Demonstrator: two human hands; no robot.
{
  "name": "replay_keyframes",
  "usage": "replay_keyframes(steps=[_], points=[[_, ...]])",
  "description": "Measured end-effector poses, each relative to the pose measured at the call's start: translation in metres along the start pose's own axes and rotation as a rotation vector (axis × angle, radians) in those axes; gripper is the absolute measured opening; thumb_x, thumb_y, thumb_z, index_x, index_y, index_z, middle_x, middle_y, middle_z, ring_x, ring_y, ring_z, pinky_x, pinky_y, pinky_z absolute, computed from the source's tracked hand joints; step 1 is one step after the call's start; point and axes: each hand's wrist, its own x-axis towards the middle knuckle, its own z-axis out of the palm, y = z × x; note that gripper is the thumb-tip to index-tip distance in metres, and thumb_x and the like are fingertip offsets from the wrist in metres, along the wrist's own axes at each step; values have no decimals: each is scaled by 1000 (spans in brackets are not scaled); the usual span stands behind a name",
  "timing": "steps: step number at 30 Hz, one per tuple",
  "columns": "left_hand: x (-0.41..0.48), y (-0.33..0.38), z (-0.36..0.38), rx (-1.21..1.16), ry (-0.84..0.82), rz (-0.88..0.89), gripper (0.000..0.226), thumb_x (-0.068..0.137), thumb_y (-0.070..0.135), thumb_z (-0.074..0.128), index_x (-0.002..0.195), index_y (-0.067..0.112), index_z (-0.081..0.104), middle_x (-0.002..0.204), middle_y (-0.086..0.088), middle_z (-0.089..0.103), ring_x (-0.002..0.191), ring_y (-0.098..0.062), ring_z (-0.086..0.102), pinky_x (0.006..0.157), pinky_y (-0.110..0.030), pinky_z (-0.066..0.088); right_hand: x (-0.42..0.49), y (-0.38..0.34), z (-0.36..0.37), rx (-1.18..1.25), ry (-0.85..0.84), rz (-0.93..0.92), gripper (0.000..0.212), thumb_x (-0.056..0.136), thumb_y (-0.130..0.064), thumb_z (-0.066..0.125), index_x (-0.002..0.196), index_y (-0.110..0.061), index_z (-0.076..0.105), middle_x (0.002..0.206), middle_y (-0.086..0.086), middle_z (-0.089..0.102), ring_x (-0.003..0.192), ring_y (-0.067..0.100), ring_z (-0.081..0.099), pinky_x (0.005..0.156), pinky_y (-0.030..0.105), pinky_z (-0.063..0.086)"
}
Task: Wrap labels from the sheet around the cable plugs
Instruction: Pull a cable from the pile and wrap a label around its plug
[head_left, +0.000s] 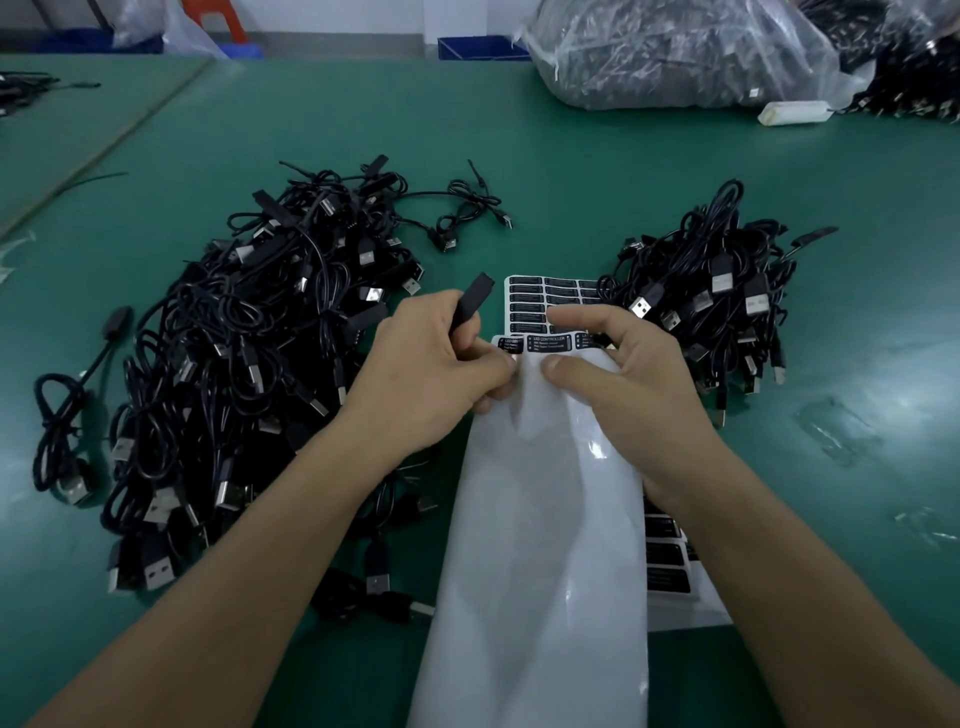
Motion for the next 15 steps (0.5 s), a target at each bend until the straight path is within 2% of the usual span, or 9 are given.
replay_keyframes(steps=[2, 4, 5, 6, 7, 9, 11, 15], points=[[1, 2, -3, 9, 27, -23, 43, 78, -2, 69, 71, 19, 32, 65, -11, 71, 65, -30, 73, 61, -43, 59, 1, 3, -2, -138, 42, -82, 35, 88, -9, 68, 115, -32, 66, 95, -4, 70, 82, 16, 65, 73, 44, 56], [2, 4, -7, -16, 64, -49, 44, 78, -2, 69, 72, 20, 32, 60, -6, 70, 61, -25, 70, 58, -38, 57, 2, 6, -4, -346, 59, -175, 38, 90, -13, 64, 122, -36, 62, 110, -14, 65, 101, 9, 60, 82, 26, 50], [2, 6, -9, -43, 74, -62, 45, 79, -2, 70, 72, 20, 31, 57, -2, 68, 61, -25, 69, 56, -35, 57, 1, 7, -4, -445, 47, -207, 41, 92, -16, 62, 126, -37, 58, 116, -13, 64, 104, 9, 59, 81, 17, 48], [2, 8, -11, -79, 76, -74, 45, 80, -3, 69, 73, 20, 31, 54, 1, 64, 60, -23, 69, 53, -32, 56, 1, 9, -5, -537, 22, -233, 43, 93, -18, 61, 130, -38, 55, 117, -7, 65, 100, 11, 60, 79, 17, 50], [2, 11, -12, -121, 71, -87, 45, 81, -4, 68, 73, 19, 31, 53, 3, 61, 59, -20, 69, 50, -28, 55, 1, 10, -5, -630, -6, -258, 45, 93, -20, 62, 134, -36, 53, 116, -2, 66, 96, 16, 61, 80, 25, 53], [1, 14, -13, -193, 52, -111, 44, 82, -6, 68, 73, 19, 32, 59, -4, 57, 57, -18, 69, 47, -25, 52, 1, 12, -5, -803, -16, -322, 48, 92, -24, 66, 137, -29, 53, 121, 1, 65, 106, 21, 55, 91, 35, 46], [0, 16, -11, -227, 31, -129, 44, 82, -6, 68, 74, 19, 33, 63, -8, 57, 55, -17, 68, 45, -24, 51, 2, 13, -6, -903, 51, -417, 48, 87, -26, 73, 133, -24, 60, 127, -1, 63, 116, 23, 49, 95, 33, 35], [0, 11, -4, -208, 17, -162, 46, 81, -7, 70, 76, 19, 32, 52, 0, 60, 55, -18, 69, 47, -25, 53, 0, 10, -2, -937, 206, -555, 44, 77, -29, 80, 119, -23, 69, 125, -3, 63, 119, 23, 49, 93, 29, 26]])
